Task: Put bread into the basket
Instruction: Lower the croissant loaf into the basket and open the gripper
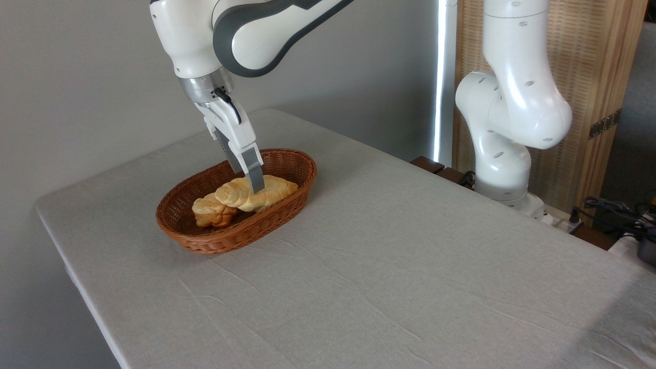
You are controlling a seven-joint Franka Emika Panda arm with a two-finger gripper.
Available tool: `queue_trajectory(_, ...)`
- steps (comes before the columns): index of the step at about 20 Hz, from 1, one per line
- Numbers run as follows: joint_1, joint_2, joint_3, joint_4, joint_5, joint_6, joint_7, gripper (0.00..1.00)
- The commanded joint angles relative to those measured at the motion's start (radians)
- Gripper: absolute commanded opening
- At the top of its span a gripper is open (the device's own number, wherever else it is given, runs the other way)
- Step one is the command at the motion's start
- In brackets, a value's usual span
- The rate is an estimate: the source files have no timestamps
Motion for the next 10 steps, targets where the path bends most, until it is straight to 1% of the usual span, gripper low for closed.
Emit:
queue_trajectory(1, -0.006, 0.005, 0.001, 0.008, 0.014, 0.006, -0.015, 1.00)
queue_trajectory(5, -0.003, -0.008, 0.015, 0.027, 0.013, 0.003, -0.030, 1.00)
queue_trajectory(7, 0.006, -0.028, 0.021, 0.039, 0.013, -0.009, -0.030, 1.00)
queue_trajectory(8, 0.009, -0.040, 0.038, 0.041, 0.013, -0.009, -0.027, 1.00)
queue_trajectory(10, 0.009, -0.066, 0.102, 0.062, 0.014, -0.009, -0.013, 1.00)
